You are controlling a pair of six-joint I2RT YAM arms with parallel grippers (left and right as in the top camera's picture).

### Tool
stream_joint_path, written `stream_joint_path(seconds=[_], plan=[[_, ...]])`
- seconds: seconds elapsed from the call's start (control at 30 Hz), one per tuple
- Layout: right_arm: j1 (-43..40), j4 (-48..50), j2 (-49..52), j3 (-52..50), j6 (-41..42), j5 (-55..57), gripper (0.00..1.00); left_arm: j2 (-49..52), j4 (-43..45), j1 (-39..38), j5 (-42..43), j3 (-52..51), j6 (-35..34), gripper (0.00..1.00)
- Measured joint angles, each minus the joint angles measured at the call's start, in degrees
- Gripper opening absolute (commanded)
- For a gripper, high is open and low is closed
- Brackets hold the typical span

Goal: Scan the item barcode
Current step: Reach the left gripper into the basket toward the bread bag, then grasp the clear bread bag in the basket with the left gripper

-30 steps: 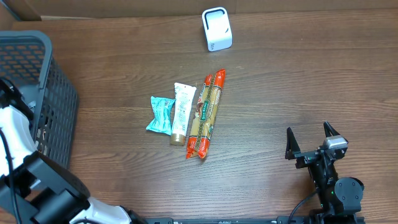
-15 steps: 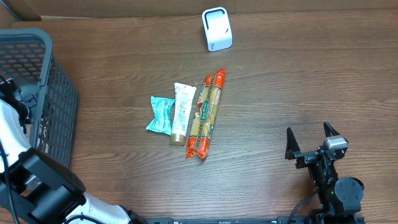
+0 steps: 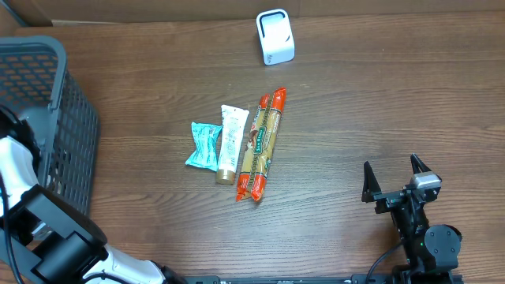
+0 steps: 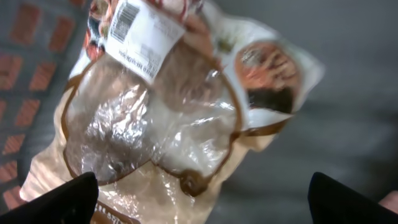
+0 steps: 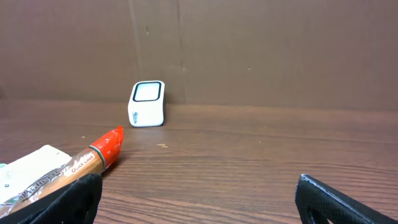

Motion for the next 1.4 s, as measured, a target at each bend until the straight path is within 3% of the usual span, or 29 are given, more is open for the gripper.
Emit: stream_joint_path(seconds=[0.47,1.1,1.3,1.4], plan=[[0.0,0.0,0.0,0.0,0.0,0.0,1.0,0.0,7.5,0.2,-5.4,-5.0,0.4,1.0],[0.0,0.0,0.0,0.0,0.0,0.0,1.0,3.1,8.2,0.5,-5.6,-5.6,0.4,1.0],[0.0,0.0,0.0,0.0,0.0,0.0,1.0,4.1,8.7,0.5,-7.8,-4.9,0.4,0.82],[0.0,0.0,0.0,0.0,0.0,0.0,1.0,4.4,9.4,0.6,-8.3,-4.9,0.1,0.78]])
